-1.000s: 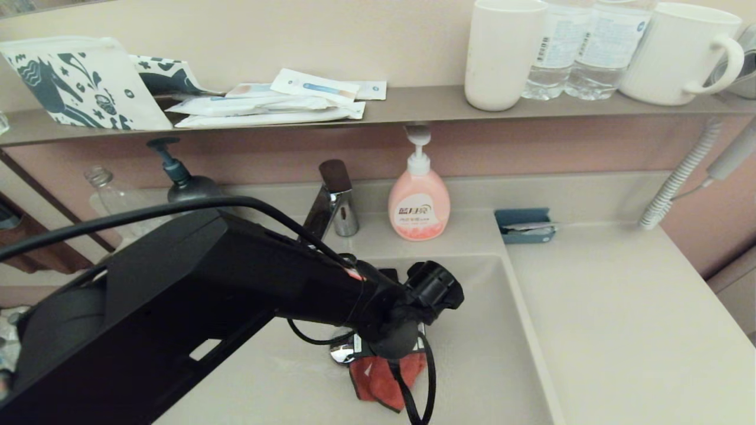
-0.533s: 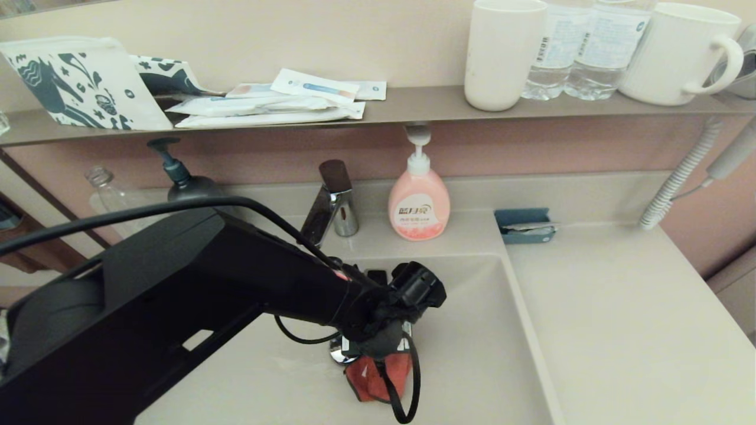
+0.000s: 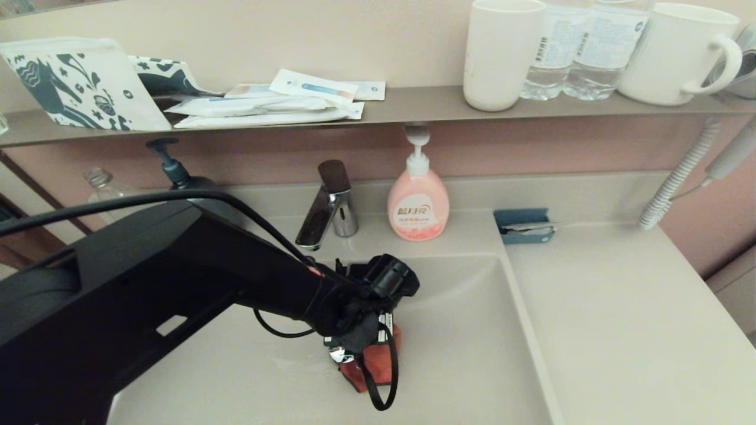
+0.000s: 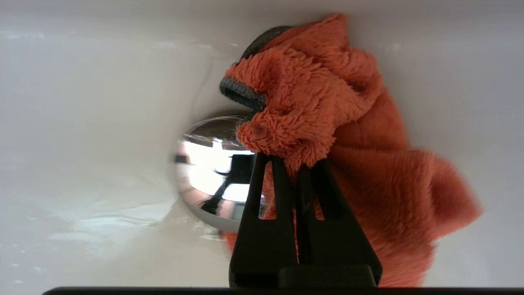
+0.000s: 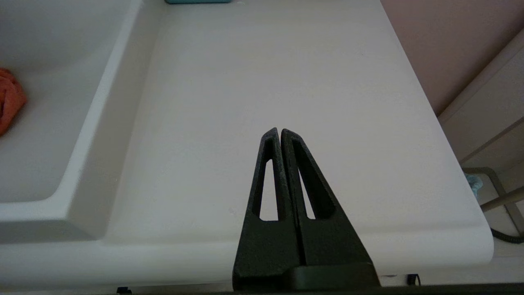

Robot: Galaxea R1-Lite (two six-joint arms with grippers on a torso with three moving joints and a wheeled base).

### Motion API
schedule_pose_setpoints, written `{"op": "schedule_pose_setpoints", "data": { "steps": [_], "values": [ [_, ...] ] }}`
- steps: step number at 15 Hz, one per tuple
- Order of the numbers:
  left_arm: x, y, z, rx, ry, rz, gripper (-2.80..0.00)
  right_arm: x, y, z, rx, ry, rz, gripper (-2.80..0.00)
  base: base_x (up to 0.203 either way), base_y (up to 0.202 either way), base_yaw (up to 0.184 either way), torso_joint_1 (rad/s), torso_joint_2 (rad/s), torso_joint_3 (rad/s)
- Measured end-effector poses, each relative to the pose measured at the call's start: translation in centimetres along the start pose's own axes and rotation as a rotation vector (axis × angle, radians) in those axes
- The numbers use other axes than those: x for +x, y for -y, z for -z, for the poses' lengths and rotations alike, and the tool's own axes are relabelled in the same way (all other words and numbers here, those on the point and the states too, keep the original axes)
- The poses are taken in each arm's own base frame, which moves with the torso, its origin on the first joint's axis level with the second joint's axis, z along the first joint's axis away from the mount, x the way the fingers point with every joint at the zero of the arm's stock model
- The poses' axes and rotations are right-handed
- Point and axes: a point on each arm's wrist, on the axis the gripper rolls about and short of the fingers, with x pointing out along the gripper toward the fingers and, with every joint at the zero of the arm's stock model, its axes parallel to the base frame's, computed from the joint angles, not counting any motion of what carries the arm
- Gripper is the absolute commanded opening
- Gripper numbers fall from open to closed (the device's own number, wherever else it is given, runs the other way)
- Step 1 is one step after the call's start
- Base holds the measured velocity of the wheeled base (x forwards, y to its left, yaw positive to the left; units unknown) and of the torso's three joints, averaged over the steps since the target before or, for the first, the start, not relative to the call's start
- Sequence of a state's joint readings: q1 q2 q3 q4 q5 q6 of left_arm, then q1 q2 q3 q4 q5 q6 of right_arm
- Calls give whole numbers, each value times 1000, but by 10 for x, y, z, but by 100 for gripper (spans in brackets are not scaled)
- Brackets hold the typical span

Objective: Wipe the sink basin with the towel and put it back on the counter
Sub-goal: Wipe the sink

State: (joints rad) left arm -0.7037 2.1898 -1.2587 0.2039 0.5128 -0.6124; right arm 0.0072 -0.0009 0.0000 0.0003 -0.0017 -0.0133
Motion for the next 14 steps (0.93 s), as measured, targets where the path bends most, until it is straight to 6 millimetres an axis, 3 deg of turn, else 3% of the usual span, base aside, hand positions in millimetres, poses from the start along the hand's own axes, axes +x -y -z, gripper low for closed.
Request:
{"op": "schedule_pose_setpoints", "data": {
  "steps": [7, 14],
  "values": [
    [-6, -15, 3, 13, 0, -15, -280, 0, 0, 0, 0, 0, 1, -280, 0, 0, 0, 0, 0, 0],
    [-20, -24, -15, -63, 76, 26, -280, 0, 0, 0, 0, 0, 0, -280, 0, 0, 0, 0, 0, 0]
  ]
}}
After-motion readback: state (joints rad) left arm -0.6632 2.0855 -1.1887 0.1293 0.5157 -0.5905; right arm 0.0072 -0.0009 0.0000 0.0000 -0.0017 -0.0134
